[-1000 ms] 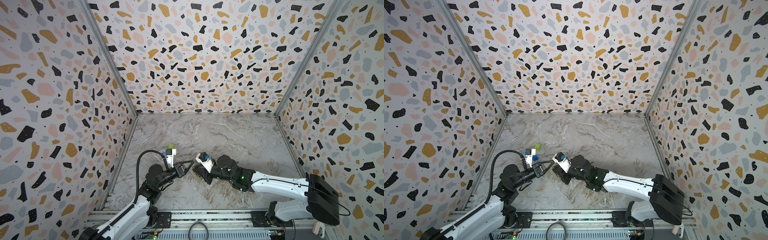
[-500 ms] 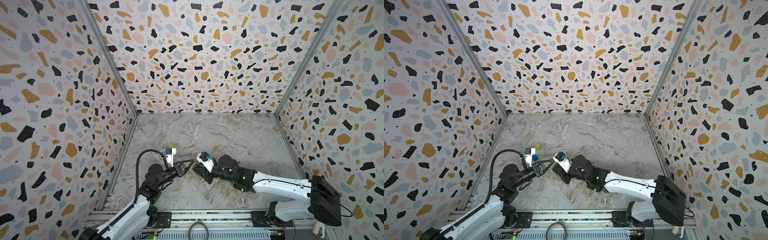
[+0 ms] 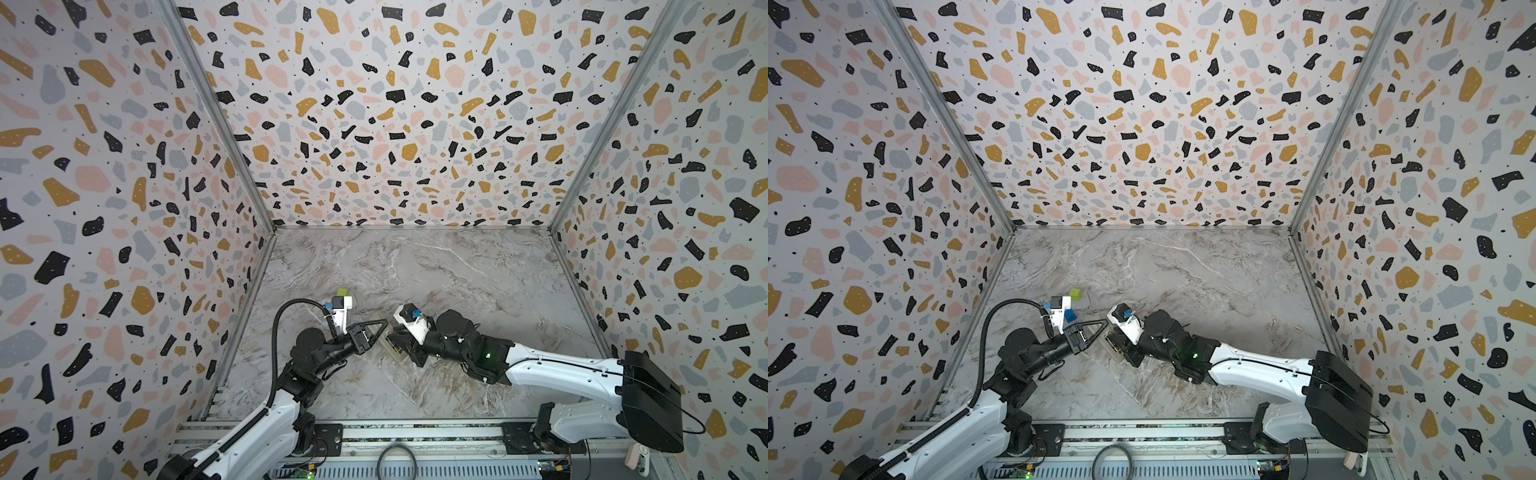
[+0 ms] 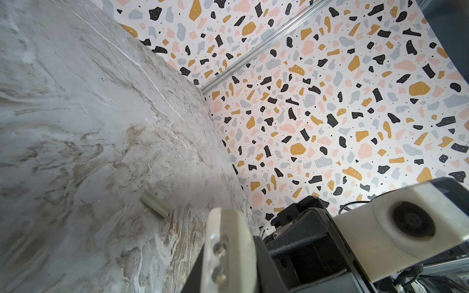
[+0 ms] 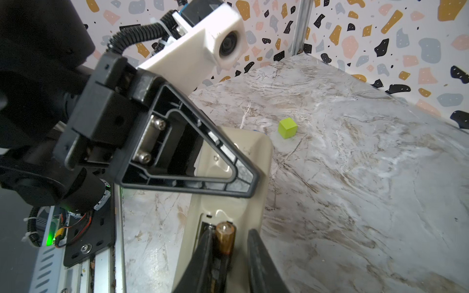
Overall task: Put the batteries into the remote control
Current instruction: 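Lower the battery into the compartment beside the first battery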
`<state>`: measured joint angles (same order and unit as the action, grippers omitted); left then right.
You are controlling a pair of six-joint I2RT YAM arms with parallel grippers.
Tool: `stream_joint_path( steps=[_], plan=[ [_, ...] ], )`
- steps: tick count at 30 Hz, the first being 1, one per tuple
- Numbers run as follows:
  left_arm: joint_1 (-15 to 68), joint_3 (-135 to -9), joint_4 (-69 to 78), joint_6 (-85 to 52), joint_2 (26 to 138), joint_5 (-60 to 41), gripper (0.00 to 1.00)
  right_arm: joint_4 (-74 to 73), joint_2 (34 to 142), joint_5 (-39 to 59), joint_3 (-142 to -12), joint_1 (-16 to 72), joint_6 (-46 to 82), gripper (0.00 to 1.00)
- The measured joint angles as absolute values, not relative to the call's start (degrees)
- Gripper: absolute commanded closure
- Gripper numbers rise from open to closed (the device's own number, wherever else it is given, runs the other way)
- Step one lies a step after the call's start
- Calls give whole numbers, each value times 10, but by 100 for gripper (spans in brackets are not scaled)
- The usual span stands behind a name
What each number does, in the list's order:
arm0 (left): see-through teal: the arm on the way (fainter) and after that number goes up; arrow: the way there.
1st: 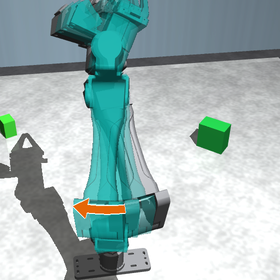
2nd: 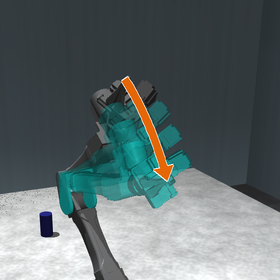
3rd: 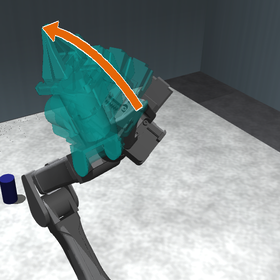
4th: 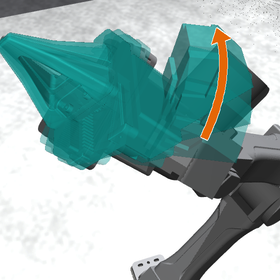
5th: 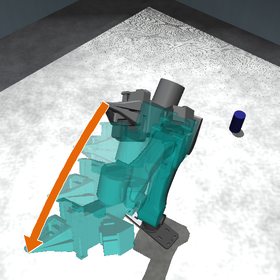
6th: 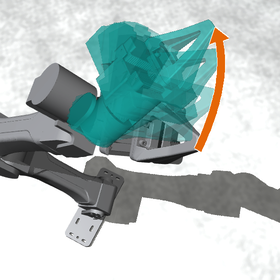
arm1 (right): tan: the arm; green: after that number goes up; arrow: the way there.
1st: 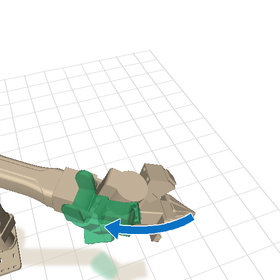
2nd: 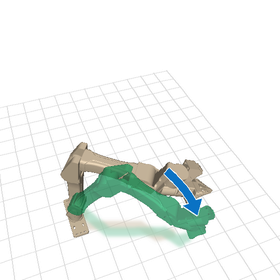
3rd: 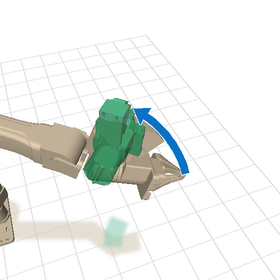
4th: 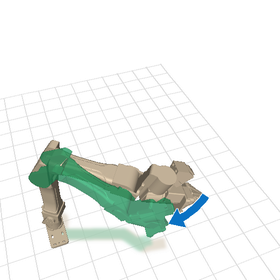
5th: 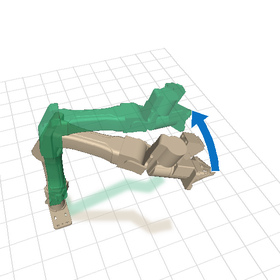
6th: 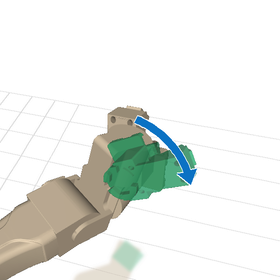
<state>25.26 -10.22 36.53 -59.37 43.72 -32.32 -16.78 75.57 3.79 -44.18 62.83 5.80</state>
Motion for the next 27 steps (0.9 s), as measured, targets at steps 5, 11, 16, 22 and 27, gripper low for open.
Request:
stream_joint_path(
  steps=[5, 11, 16, 22, 27],
  plan=[
    [253, -102, 362, -590, 435, -326, 100, -137, 747, 34, -447, 632, 37, 51],
    [253, -113, 329, -565, 434, -327, 100, -86, 730, 30, -480, 633, 4, 42],
    [253, -127, 283, -538, 435, -334, 100, -45, 720, 42, -497, 645, -90, 41],
    [255, -132, 246, -509, 435, -342, 100, 4, 719, 56, -497, 672, -221, 41],
    [264, -132, 237, -500, 440, -346, 100, 26, 720, 57, -498, 663, -283, 47]
  ],
)
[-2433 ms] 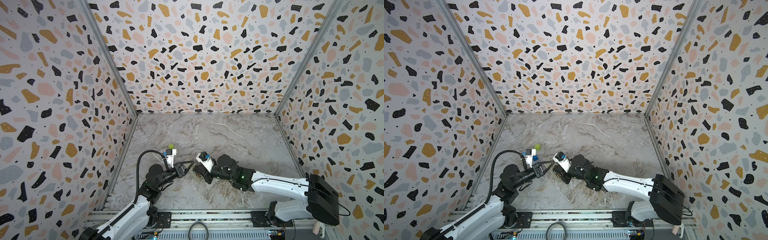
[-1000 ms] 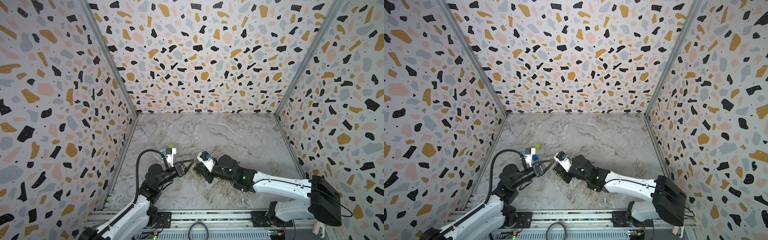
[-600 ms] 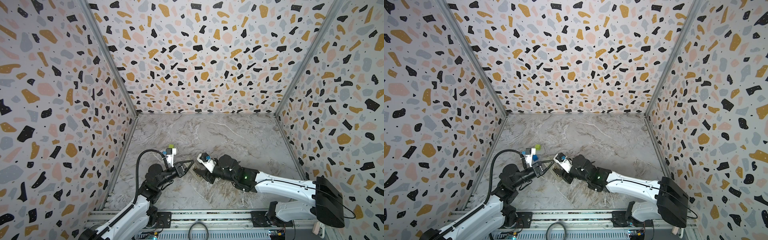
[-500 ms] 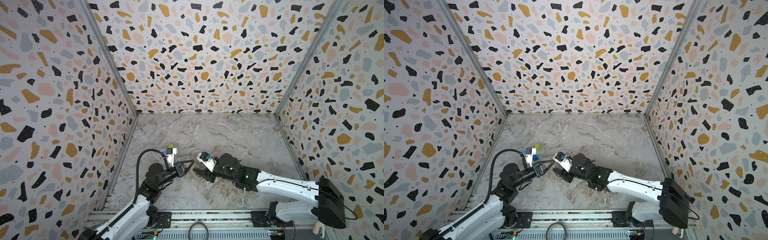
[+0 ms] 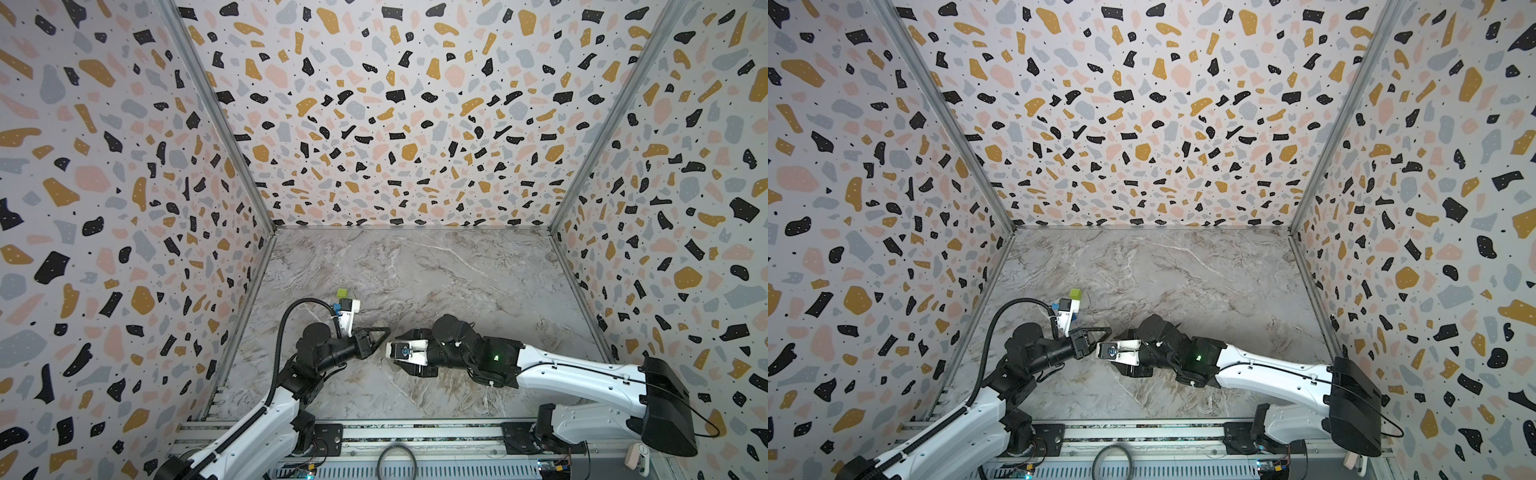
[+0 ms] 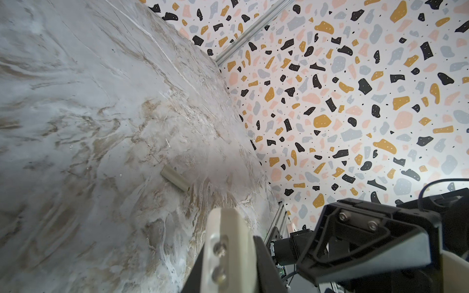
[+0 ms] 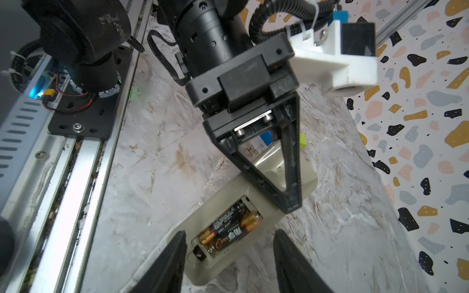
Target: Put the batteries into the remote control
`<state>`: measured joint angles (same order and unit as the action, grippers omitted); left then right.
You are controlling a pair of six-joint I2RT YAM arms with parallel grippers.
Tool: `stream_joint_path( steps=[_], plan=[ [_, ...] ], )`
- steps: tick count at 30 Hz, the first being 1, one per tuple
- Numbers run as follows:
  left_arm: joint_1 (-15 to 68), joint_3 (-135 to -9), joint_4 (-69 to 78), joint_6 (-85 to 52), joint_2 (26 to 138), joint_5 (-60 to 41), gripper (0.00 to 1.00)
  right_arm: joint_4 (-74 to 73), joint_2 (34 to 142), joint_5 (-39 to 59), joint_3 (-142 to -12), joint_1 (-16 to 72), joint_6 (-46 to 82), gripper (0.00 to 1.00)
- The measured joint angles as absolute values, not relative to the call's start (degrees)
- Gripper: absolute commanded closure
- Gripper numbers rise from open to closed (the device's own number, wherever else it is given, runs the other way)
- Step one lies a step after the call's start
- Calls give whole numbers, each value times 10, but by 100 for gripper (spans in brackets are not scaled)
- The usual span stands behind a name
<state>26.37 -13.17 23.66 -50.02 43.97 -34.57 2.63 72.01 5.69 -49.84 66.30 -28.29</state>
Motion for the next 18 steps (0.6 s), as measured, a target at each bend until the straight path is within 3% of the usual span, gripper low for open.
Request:
stream_joint_path(
  steps=[9, 18],
  plan=[
    [281, -132, 230, -494, 442, -347, 100, 58, 761, 50, -536, 651, -359, 70],
    [283, -132, 225, -490, 442, -346, 100, 77, 776, 48, -545, 646, -394, 78]
  ],
)
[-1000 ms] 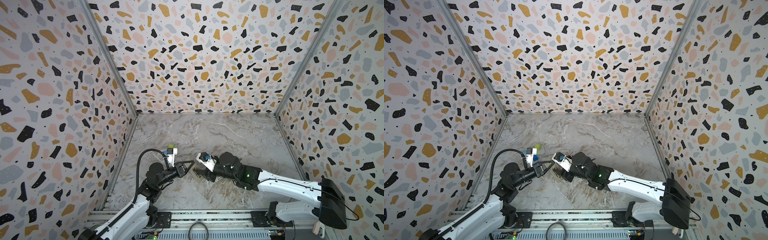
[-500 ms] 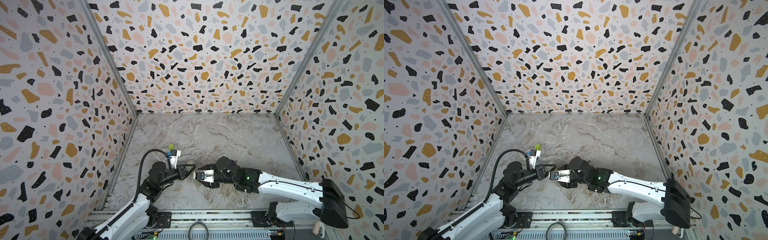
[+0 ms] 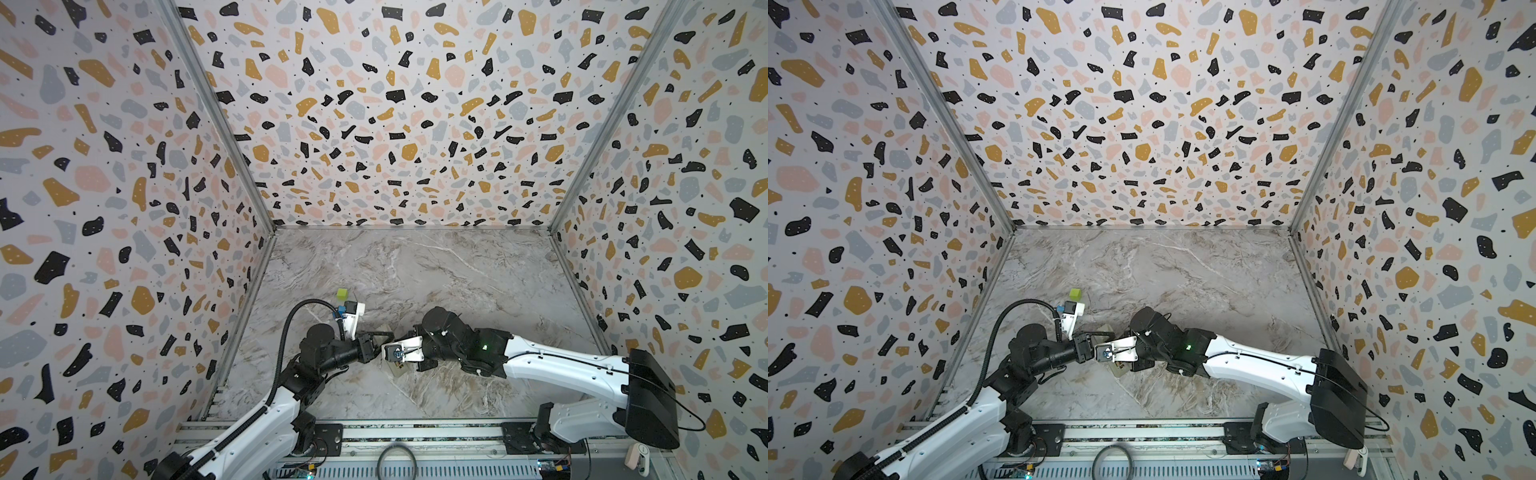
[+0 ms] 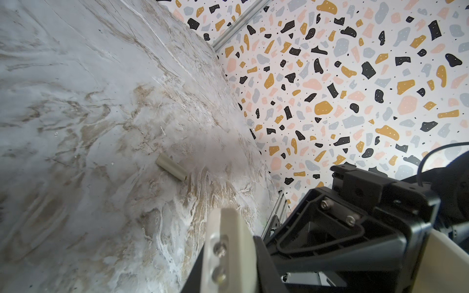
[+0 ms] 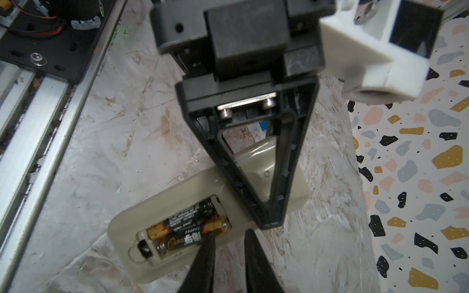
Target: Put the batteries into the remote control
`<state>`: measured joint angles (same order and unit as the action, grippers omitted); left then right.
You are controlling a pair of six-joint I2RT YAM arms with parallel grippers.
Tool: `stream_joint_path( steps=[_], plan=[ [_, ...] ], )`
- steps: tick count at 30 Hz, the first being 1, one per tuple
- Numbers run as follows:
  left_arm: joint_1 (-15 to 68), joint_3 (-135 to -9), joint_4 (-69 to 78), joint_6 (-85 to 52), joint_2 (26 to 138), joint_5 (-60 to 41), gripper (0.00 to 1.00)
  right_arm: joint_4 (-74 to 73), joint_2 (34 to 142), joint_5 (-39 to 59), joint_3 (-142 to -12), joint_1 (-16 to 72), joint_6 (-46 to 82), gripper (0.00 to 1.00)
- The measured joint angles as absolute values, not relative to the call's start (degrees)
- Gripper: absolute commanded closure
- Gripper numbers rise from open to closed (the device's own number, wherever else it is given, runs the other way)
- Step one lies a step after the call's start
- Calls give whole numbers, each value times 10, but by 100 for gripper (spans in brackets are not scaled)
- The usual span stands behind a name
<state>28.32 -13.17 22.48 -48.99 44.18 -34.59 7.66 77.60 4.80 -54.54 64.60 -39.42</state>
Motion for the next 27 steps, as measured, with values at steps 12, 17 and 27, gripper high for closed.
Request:
stream_joint_path(
  steps=[12, 17, 27],
  plan=[
    [285, -132, 222, -488, 445, -346, 100, 91, 780, 60, -546, 647, -404, 79],
    [286, -132, 222, -488, 445, -346, 100, 95, 781, 63, -550, 650, -406, 78],
    [286, -132, 222, -488, 447, -346, 100, 95, 787, 67, -557, 654, -409, 77]
  ],
)
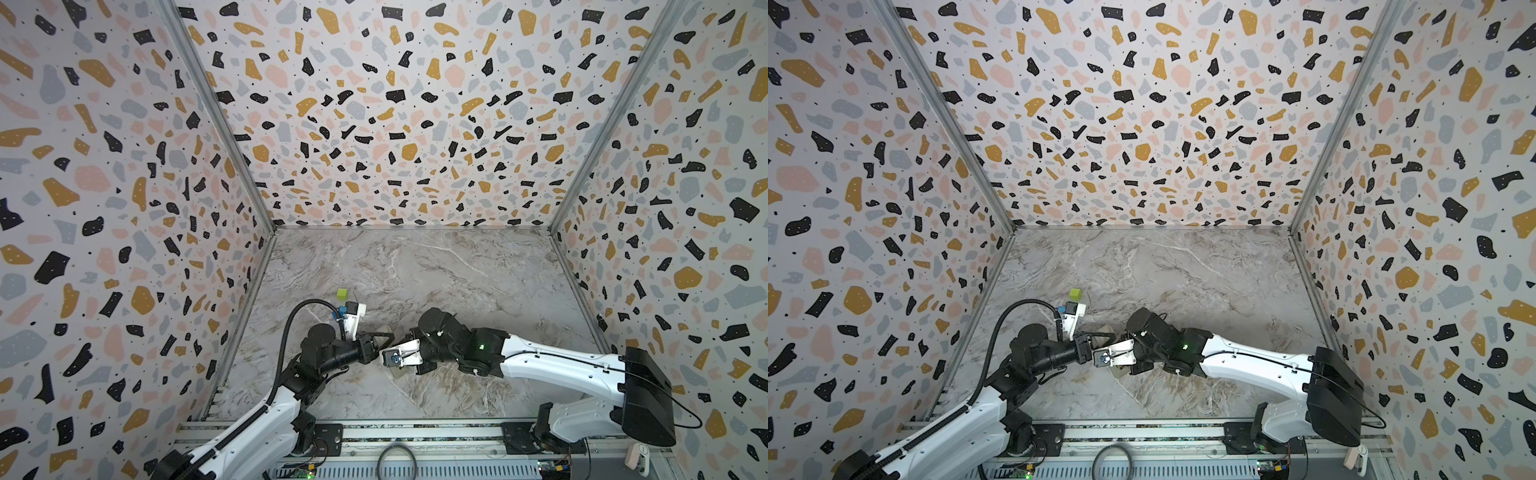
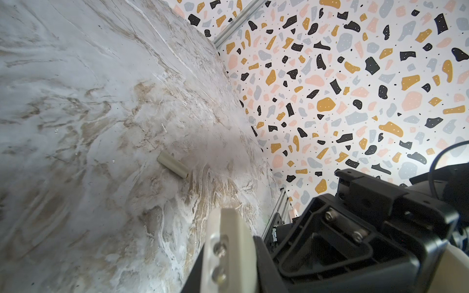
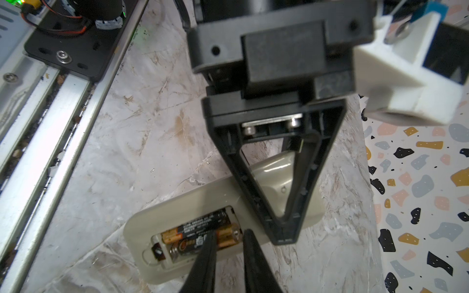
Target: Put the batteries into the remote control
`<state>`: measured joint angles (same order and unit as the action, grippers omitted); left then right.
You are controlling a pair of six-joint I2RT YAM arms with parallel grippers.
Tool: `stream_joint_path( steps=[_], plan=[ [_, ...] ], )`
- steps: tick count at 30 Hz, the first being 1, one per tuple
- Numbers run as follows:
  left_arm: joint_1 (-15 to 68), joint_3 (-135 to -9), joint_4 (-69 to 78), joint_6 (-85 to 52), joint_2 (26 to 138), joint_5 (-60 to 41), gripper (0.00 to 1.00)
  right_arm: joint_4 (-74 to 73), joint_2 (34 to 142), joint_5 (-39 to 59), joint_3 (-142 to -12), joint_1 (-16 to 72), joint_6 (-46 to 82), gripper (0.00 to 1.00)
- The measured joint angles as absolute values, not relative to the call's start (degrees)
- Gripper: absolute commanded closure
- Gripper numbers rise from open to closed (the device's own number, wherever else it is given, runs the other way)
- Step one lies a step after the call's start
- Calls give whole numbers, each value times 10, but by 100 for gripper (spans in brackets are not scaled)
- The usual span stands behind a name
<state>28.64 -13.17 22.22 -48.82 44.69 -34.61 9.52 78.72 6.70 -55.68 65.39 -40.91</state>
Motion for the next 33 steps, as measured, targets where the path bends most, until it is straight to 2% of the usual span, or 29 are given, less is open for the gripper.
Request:
stream_joint_path(
  steps=[33],
  plan=[
    [286, -132, 184, -486, 448, -336, 100, 109, 817, 67, -566, 660, -417, 85]
  ],
)
